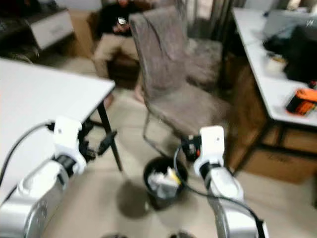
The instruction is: Picking trash to rubbish bin
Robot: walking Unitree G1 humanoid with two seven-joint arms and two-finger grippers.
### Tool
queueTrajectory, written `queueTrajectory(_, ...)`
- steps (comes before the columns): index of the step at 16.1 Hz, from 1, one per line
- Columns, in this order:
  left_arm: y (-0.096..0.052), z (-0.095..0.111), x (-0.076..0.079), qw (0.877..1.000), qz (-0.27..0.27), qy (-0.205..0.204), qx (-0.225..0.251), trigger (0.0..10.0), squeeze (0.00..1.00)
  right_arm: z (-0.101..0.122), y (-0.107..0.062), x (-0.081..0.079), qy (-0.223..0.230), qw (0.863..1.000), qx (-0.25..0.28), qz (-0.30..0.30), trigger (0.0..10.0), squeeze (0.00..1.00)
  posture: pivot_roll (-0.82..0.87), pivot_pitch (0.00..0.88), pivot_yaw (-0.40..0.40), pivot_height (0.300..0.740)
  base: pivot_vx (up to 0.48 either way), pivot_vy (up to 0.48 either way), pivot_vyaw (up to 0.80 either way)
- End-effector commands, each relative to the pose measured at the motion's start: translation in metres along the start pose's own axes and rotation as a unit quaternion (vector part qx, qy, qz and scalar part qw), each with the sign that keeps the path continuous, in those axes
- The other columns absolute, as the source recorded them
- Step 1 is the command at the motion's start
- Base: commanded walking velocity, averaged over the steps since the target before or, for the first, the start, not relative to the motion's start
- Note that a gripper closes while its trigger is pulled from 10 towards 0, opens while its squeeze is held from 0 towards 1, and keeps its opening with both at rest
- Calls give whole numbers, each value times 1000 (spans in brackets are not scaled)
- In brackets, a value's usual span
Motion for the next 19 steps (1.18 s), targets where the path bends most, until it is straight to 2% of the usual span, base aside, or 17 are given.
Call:
queueTrajectory(1,1,2,0,1000,2,5,0,10000,0,2,0,-2,5,1000,3,3,10000,0,-41,28,-38,740,-285,0,0)
queueTrajectory(19,-5,2,-2,1000,3,14,-6,10000,0,-2,0,-7,2,1000,1,11,10000,0,-26,40,-40,740,-291,0,0)
Point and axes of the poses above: a point about 5 cm out from each wrist's last joint towards the gripper, its own y axis pointing out of the wrist towards the gripper, its own z axis along the axis of the wrist's last joint, x = y × z, the point moved 3 cm from there along y, pointing out of the wrist towards the gripper, and after that the axes turned 11 degrees about y, right-handed, at the moved point
